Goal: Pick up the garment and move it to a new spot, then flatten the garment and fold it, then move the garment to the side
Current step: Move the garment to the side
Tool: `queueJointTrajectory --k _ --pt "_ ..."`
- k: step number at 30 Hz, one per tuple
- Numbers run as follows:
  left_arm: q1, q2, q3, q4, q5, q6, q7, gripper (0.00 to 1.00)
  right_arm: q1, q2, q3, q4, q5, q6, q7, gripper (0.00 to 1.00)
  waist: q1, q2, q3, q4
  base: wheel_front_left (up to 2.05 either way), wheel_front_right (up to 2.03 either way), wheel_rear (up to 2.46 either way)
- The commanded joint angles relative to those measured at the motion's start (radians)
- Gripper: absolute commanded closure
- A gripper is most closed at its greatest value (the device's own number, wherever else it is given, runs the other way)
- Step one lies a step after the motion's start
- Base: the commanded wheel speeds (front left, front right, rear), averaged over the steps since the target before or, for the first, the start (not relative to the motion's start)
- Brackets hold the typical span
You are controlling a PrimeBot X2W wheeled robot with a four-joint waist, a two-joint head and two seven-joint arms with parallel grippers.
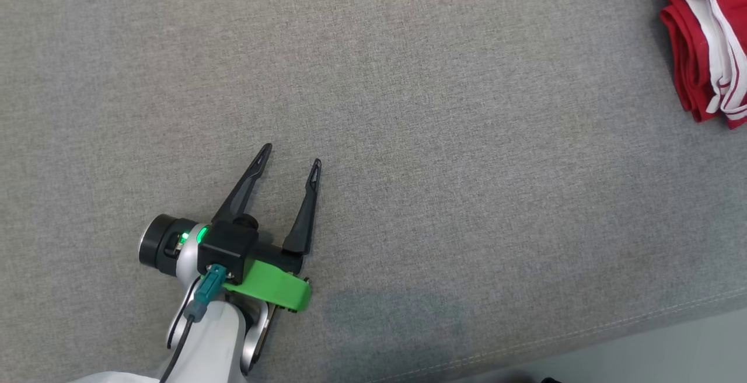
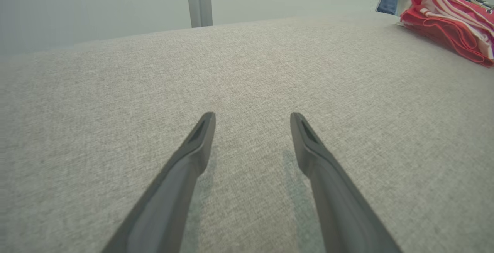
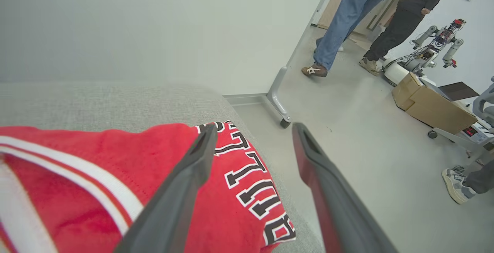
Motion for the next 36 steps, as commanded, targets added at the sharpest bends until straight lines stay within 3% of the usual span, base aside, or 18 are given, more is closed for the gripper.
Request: queueJointTrajectory --k 1,7,15,19,25,36 --pt "-0.012 0.005 0.005 0.0 -0.002 0.002 0.001 0.0 0.016 0.009 -0.001 -0.014 -0.007 -0.001 -0.004 0.0 -0.0001 -0.0001 -0.008 0.001 0.0 0.0 0.0" --pt "0.011 0.004 0.021 0.003 -0.016 0.015 0.001 0.0 0.071 0.1 0.035 -0.124 0.021 -0.001 -0.004 0.0 -0.0001 -0.0001 -0.062 0.0 0.0 0.0 0.0" --pt "0.06 0.003 0.057 0.013 -0.038 0.042 0.001 0.0 0.245 0.184 0.197 -0.291 0.162 -0.001 -0.004 0.0 -0.0001 -0.0001 -0.176 0.011 0.0 0.0 0.0" --pt "0.108 0.003 0.085 0.019 -0.059 0.06 0.001 0.0 0.373 0.202 0.323 -0.373 0.264 -0.001 -0.003 0.0 -0.0001 -0.0001 -0.249 0.025 0.0 0.0 0.0" --pt "0.169 0.003 0.13 0.029 -0.062 0.078 0.001 0.0 0.515 0.227 0.43 -0.445 0.345 -0.001 -0.003 0.0 -0.0001 -0.0001 -0.324 0.048 0.0 0.0 0.0" --pt "0.238 0.002 0.222 0.051 -0.079 0.101 0.001 0.0 0.687 0.285 0.533 -0.508 0.402 -0.001 -0.003 0.0 -0.0001 -0.0001 -0.414 0.097 0.0 0.0 0.0"
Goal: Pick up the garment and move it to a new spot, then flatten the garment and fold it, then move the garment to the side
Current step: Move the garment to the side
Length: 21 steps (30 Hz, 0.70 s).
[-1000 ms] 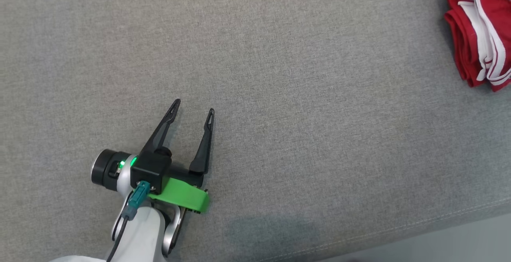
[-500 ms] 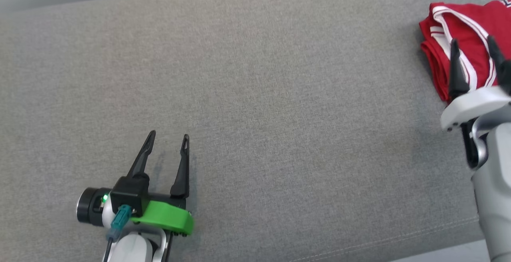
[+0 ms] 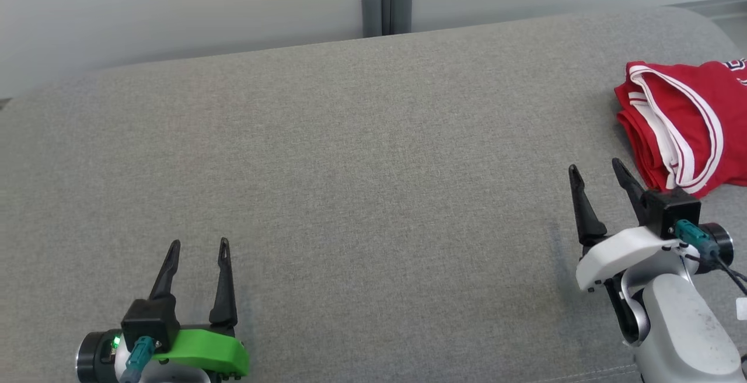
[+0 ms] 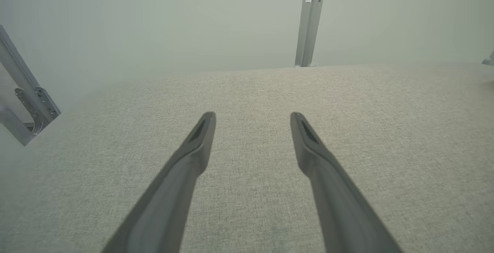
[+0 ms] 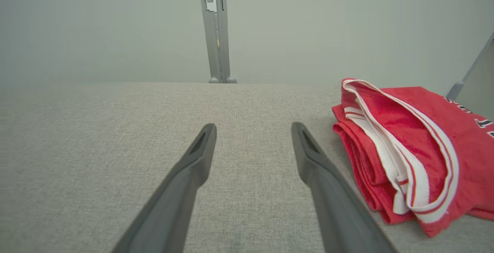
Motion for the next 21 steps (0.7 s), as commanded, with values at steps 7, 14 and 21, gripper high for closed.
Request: queueJointTrajectory --k 7,14,21 --pt "0.049 0.003 0.051 0.022 -0.007 0.007 0.001 0.0 0.093 0.035 0.0 -0.028 0.01 -0.001 -0.002 0.0 0.0001 0.0 -0.077 0.044 0.0 0.0 0.0" --pt "0.069 0.003 0.08 0.045 0.004 0.005 0.001 0.0 0.154 0.051 -0.011 -0.076 0.013 -0.001 -0.002 0.0 0.0001 0.0 -0.103 0.054 0.0 0.0 0.0" --pt "0.06 0.003 0.106 0.058 0.001 0.011 0.001 0.0 0.141 0.045 -0.033 -0.072 -0.012 -0.001 -0.002 0.0 0.0001 0.0 -0.112 0.067 0.0 0.0 0.0"
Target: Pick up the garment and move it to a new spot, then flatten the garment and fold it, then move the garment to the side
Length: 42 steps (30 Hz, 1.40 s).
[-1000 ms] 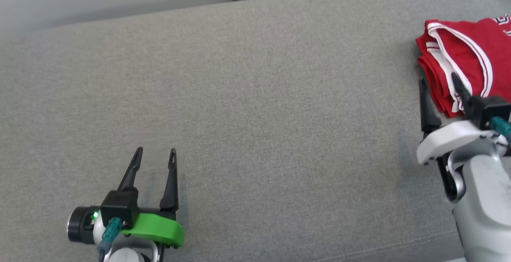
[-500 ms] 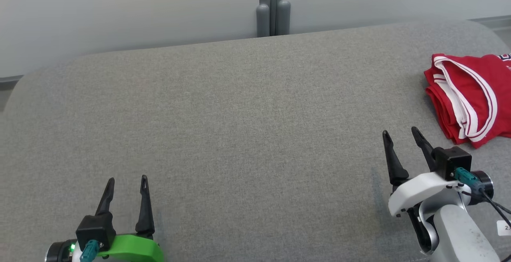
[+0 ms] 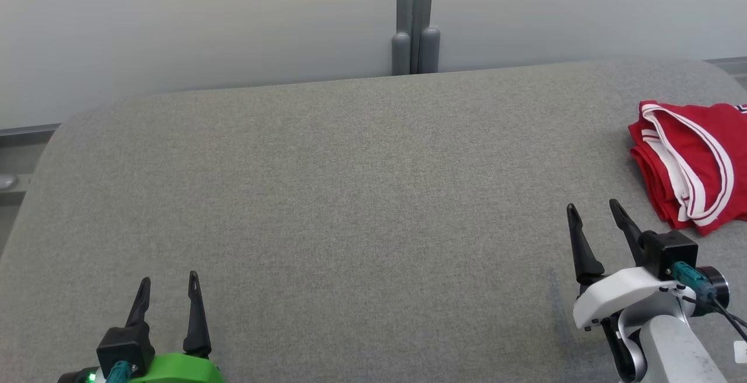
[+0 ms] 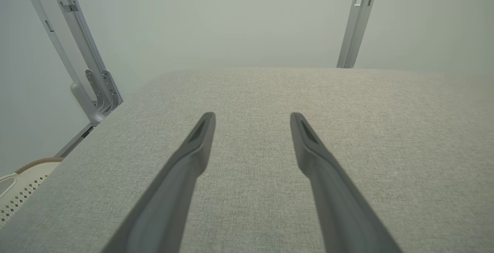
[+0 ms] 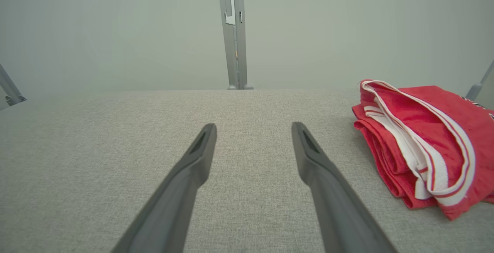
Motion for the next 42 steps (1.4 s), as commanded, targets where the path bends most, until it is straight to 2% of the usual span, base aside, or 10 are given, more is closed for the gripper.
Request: queueJointTrajectory --k 1,7,11,24,42 --pt "0.003 0.003 0.007 0.001 0.003 0.008 0.001 0.0 -0.01 -0.003 -0.005 0.006 -0.009 -0.001 -0.002 0.0 0.0001 0.0 -0.003 0.007 0.0 0.0 0.0" --pt "0.008 0.003 0.007 0.01 -0.011 0.011 0.001 0.0 -0.002 0.013 -0.014 0.011 -0.008 -0.001 -0.002 0.0 0.0001 0.0 -0.013 0.021 0.0 0.0 0.0" --pt "0.013 0.003 0.008 0.017 -0.005 0.004 0.001 0.0 0.0 0.012 0.015 0.031 0.02 -0.001 -0.002 0.0 0.0001 0.0 -0.017 0.024 0.0 0.0 0.0" --pt "0.022 0.003 0.026 0.031 -0.006 -0.008 0.001 0.0 0.04 0.004 0.058 0.033 0.061 -0.001 -0.002 0.0 0.0001 0.0 -0.03 0.003 0.0 0.0 0.0" --pt "0.028 0.004 0.021 0.036 -0.022 -0.013 0.001 0.0 0.066 0.009 0.054 0.008 0.039 -0.001 -0.003 0.0 0.0001 0.0 -0.036 -0.004 0.0 0.0 0.0"
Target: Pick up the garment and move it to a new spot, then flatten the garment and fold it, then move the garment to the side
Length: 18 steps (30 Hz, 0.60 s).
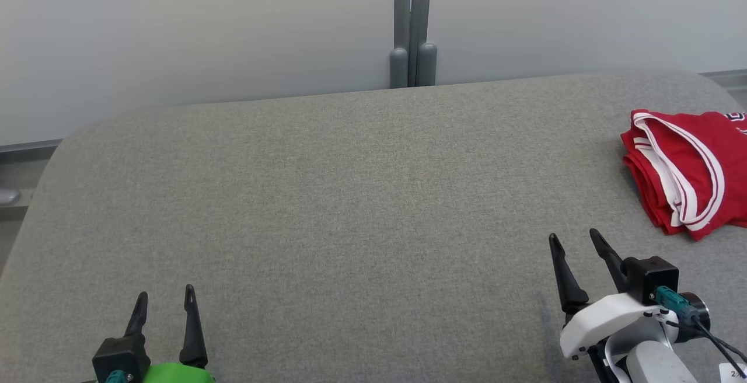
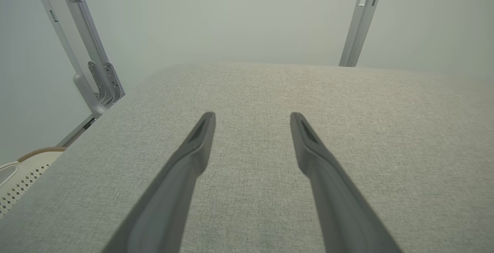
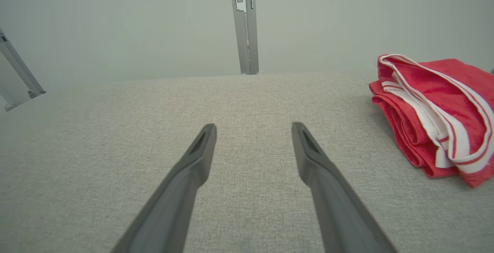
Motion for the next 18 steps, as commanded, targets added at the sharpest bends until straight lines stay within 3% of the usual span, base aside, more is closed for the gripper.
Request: queueJointTrajectory --k 1,18 --pt "0.014 0.004 0.002 0.0 0.007 0.005 0.001 0.0 0.008 0.001 -0.005 -0.003 -0.008 -0.001 -0.003 0.0 0.0001 0.0 0.0 0.0 0.0 0.0 0.0" --pt "0.019 0.004 -0.01 -0.017 0.016 0.015 0.001 0.0 -0.009 0.017 -0.026 -0.011 -0.061 -0.001 -0.003 0.0 0.0001 0.0 0.001 -0.002 0.0 0.0 0.0"
